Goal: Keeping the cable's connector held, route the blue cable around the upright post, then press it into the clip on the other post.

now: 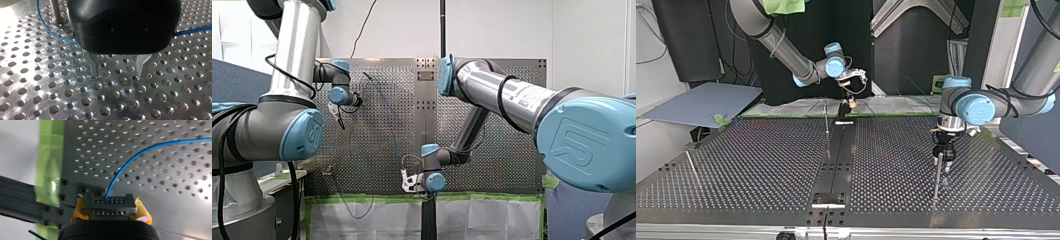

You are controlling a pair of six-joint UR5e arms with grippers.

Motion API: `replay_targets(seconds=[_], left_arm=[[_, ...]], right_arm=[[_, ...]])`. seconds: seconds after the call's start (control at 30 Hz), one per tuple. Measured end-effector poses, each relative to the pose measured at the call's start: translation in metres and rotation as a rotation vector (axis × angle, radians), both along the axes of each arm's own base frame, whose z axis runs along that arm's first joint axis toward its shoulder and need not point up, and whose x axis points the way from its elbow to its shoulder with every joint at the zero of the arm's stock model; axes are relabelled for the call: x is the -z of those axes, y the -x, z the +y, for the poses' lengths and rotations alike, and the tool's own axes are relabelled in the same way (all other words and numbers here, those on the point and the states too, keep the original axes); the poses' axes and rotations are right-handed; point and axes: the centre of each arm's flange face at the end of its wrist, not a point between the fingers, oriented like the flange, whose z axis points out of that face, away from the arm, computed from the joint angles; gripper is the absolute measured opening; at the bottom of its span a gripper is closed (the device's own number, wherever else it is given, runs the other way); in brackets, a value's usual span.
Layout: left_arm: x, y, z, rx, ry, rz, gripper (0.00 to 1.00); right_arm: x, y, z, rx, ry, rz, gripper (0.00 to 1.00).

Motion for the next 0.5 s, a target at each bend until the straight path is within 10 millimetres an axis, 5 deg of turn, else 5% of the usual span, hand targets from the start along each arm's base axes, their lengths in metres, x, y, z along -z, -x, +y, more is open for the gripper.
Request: replay_targets(seconds=[0.27, 0.5], left_arm=[[0.000, 0.000, 0.001, -0.006, 0.000, 0.000, 0.75], [0.000, 0.000, 0.003, -0.013, 0.000, 0.000, 0.75]], right_arm=[[0.055, 0.024, 0.010, 0.023, -0.046, 0.031, 0.00], [0.120, 0.069, 0.030, 0.077, -0.134, 0.036, 0.00]])
